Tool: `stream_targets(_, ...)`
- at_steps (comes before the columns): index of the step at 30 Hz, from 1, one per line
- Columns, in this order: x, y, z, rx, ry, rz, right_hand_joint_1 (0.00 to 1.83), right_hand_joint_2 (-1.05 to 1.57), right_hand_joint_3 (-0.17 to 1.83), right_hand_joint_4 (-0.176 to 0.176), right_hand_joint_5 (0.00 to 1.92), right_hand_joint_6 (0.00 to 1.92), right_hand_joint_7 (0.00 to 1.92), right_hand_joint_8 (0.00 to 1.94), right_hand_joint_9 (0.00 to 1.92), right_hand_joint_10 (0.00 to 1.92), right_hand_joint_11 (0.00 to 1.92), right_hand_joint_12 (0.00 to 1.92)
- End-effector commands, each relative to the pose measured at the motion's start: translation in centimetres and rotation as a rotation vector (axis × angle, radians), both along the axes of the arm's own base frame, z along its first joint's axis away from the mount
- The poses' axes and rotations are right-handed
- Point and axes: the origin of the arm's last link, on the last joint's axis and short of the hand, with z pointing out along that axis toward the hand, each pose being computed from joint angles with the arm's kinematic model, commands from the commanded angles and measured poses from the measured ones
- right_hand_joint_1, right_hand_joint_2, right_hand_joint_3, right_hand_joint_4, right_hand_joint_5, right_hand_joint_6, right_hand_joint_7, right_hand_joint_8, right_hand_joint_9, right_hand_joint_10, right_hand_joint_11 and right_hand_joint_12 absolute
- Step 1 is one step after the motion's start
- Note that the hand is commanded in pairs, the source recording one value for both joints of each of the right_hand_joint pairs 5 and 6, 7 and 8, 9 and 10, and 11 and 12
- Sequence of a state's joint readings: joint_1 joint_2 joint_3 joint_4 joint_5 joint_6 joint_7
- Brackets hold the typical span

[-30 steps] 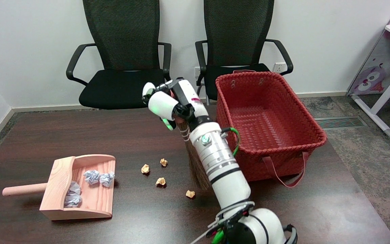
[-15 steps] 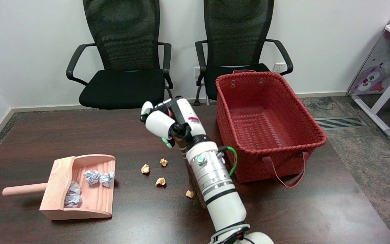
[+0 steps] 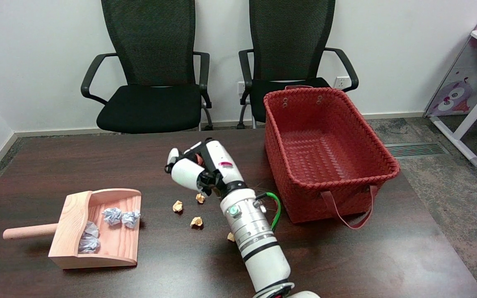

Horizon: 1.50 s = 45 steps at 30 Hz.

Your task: Sweep the paper ball into the dustpan.

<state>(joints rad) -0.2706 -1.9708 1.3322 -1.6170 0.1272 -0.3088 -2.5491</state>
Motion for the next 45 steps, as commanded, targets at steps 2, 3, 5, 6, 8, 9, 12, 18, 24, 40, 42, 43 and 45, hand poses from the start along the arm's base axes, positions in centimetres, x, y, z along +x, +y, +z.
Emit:
stream_targets(2, -2.7, -1.8, -2.5, 0.117, 0.005, 0.034, 0.47, 1.21, 1.00, 0.026, 1.92, 1.92, 1.92, 1.92, 1.92, 1.92, 1.92, 1.92)
stream_targets(3, -2.6, -1.8, -2.6, 0.115, -0.012, 0.044, 0.46, 1.21, 1.01, 0.026, 1.92, 1.92, 1.92, 1.92, 1.92, 1.92, 1.92, 1.92)
stream_targets(5, -2.3, -1.9, -2.9, 0.113, -0.038, 0.074, 0.45, 1.22, 1.01, 0.026, 1.92, 1.92, 1.92, 1.92, 1.92, 1.92, 1.92, 1.92)
stream_targets(6, -2.1, -1.9, -3.0, 0.112, -0.042, 0.086, 0.44, 1.23, 1.01, 0.026, 1.92, 1.92, 1.92, 1.92, 1.92, 1.92, 1.92, 1.92)
stream_targets(8, -1.6, -2.1, -3.4, 0.117, -0.052, 0.112, 0.44, 1.23, 1.01, 0.026, 1.92, 1.92, 1.92, 1.92, 1.92, 1.92, 1.92, 1.92)
stream_targets(9, -1.5, -2.2, -3.6, 0.121, -0.068, 0.113, 0.43, 1.24, 1.01, 0.026, 1.92, 1.92, 1.92, 1.92, 1.92, 1.92, 1.92, 1.92)
stream_targets(12, -1.0, -2.3, -4.7, 0.143, -0.188, 0.102, 0.42, 1.23, 1.02, 0.024, 1.92, 1.92, 1.92, 1.92, 1.92, 1.92, 1.92, 1.92)
stream_targets(18, -0.5, -2.8, -4.8, 0.117, -0.297, 0.145, 0.42, 1.15, 1.07, 0.019, 1.92, 1.92, 1.92, 1.92, 1.92, 1.92, 1.92, 1.92)
stream_targets(24, -0.6, -3.7, -5.2, 0.137, -0.438, 0.115, 0.41, 1.15, 1.06, 0.016, 1.92, 1.92, 1.92, 1.92, 1.92, 1.92, 1.92, 1.92)
stream_targets(40, -1.9, -6.4, -4.0, 0.179, -0.928, 0.012, 0.48, 0.82, 1.13, 0.005, 1.92, 1.92, 1.92, 1.92, 1.92, 1.92, 1.92, 1.92)
stream_targets(42, -2.0, -6.8, -3.8, 0.200, -1.056, -0.007, 0.51, 0.73, 1.12, 0.003, 1.92, 1.92, 1.92, 1.92, 1.92, 1.92, 1.92, 1.92)
stream_targets(43, -1.9, -6.9, -3.7, 0.210, -1.092, -0.009, 0.51, 0.70, 1.12, 0.003, 1.92, 1.92, 1.92, 1.92, 1.92, 1.92, 1.92, 1.92)
stream_targets(45, -1.5, -7.2, -3.1, 0.243, -1.184, 0.002, 0.54, 0.62, 1.09, 0.001, 1.92, 1.92, 1.92, 1.92, 1.92, 1.92, 1.92, 1.92)
